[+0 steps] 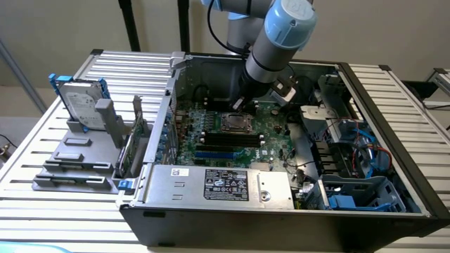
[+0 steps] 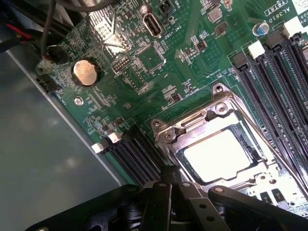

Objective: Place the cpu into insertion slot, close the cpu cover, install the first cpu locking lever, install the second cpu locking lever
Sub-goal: 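Install the first cpu locking lever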

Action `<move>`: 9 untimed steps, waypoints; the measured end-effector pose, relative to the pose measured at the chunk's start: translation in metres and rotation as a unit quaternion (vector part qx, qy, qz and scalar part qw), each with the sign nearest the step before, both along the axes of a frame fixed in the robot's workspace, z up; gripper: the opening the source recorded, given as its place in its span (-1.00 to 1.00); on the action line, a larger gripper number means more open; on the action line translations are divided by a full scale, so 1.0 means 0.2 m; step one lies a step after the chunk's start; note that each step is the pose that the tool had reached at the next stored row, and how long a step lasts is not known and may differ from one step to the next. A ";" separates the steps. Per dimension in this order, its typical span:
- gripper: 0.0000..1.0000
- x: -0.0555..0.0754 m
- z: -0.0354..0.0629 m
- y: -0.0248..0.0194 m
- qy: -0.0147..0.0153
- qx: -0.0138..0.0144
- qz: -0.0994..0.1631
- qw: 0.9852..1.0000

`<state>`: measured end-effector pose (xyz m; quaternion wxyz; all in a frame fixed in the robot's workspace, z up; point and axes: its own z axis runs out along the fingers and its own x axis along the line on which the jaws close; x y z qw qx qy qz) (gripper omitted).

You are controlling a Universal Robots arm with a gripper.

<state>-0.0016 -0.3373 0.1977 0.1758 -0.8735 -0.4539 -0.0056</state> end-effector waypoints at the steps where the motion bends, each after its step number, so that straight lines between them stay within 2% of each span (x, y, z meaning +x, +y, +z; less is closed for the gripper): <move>1: -0.79 0.00 0.000 0.000 0.000 0.001 0.001 1.000; 5: -0.79 0.00 -0.003 0.001 0.000 0.004 0.005 1.000; 9: -0.79 -0.02 -0.003 0.000 0.000 0.005 0.006 1.000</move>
